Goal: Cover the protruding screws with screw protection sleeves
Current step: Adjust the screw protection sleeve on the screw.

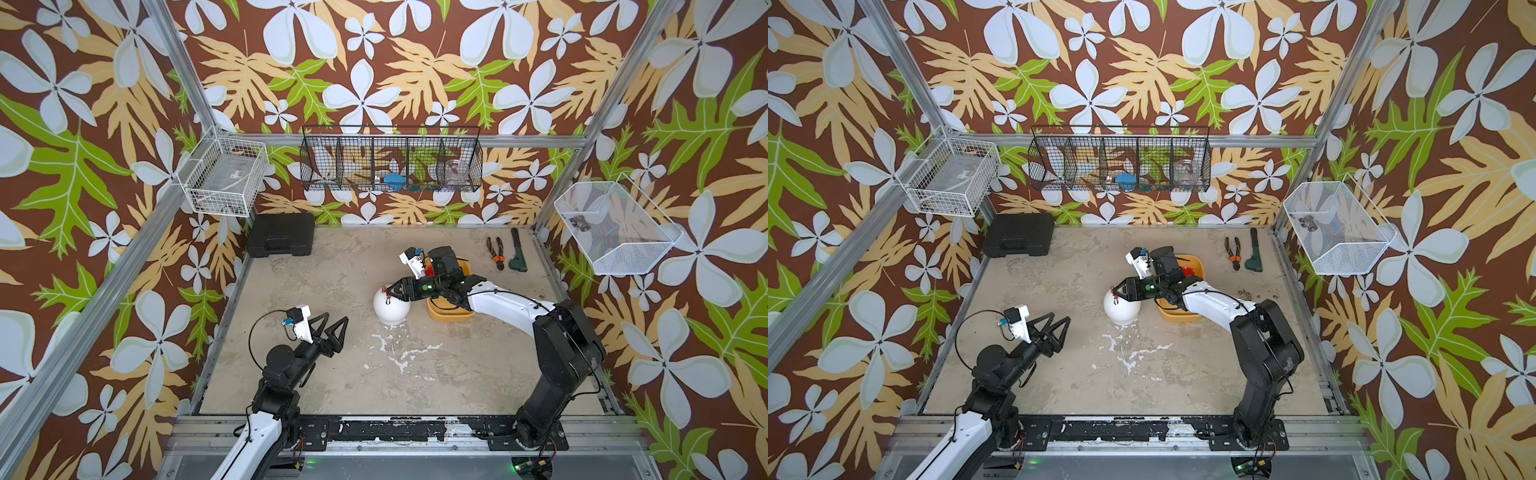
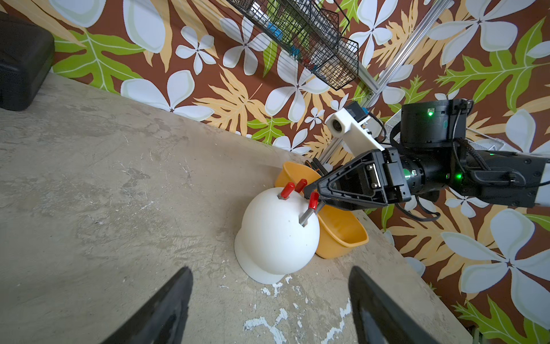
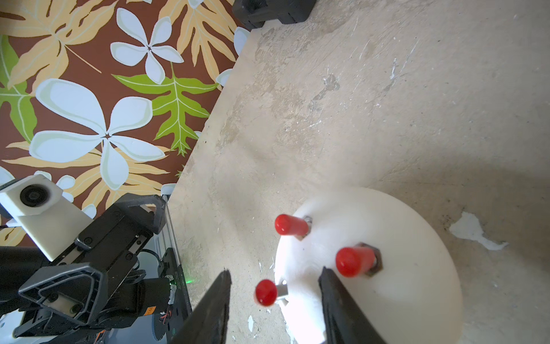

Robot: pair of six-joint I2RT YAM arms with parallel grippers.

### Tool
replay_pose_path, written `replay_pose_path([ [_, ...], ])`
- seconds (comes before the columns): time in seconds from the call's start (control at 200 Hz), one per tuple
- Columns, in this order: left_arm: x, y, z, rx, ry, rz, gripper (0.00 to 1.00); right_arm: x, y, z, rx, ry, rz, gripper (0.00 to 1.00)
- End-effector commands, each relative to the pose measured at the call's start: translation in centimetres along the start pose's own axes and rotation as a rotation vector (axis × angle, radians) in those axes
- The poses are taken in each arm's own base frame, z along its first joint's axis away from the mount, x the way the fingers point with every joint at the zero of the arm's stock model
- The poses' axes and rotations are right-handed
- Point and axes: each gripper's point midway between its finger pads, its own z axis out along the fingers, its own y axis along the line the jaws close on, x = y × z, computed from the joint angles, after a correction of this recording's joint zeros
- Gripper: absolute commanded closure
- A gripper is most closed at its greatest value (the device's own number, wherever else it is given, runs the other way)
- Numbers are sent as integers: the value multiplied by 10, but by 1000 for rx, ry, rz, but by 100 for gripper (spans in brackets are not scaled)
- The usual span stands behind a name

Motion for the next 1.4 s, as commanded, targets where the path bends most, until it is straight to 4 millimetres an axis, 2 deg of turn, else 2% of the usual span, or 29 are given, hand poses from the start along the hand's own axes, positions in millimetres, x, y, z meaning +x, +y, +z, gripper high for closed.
replay_pose_path([
  [0.0, 14, 6, -3, 0, 19, 4, 17, -4, 10, 1, -25, -4, -30, 54],
  [1.211, 15, 4, -2, 11, 22, 7, 17, -5, 25, 3, 3, 8, -59, 59],
  [1.396, 14, 3, -3, 15, 22, 10, 17, -6, 22, 4, 20, 7, -60, 58],
])
